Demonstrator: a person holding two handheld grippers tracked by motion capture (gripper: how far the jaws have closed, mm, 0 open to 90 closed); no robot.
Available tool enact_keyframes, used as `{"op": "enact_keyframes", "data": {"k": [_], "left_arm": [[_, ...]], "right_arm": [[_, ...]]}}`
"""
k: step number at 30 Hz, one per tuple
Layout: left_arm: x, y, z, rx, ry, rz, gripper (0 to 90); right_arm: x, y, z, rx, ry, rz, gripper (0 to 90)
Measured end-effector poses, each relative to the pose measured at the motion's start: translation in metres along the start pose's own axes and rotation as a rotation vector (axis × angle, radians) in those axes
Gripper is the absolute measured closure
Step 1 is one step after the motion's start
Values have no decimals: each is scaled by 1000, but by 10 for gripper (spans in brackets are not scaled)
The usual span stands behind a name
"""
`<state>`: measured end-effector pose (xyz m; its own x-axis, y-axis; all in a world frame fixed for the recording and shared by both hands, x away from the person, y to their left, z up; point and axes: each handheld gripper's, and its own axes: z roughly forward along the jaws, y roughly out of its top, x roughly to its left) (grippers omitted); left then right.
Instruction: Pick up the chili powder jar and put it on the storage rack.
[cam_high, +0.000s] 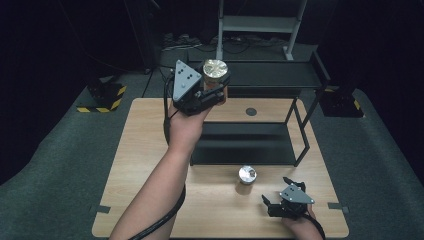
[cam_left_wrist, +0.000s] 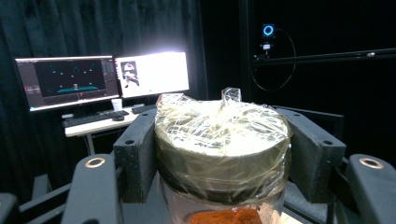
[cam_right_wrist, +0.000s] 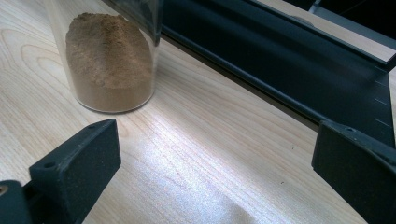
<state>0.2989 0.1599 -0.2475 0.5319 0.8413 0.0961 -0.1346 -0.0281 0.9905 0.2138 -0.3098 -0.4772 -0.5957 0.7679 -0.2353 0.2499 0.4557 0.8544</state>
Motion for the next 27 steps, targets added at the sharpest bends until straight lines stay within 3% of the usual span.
{"op": "enact_keyframes", "data": {"k": [27], "left_arm": [[10,5,44,24,64,-13,345]], "right_arm": [[-2,-2,-1,-10,6,13,2]]}}
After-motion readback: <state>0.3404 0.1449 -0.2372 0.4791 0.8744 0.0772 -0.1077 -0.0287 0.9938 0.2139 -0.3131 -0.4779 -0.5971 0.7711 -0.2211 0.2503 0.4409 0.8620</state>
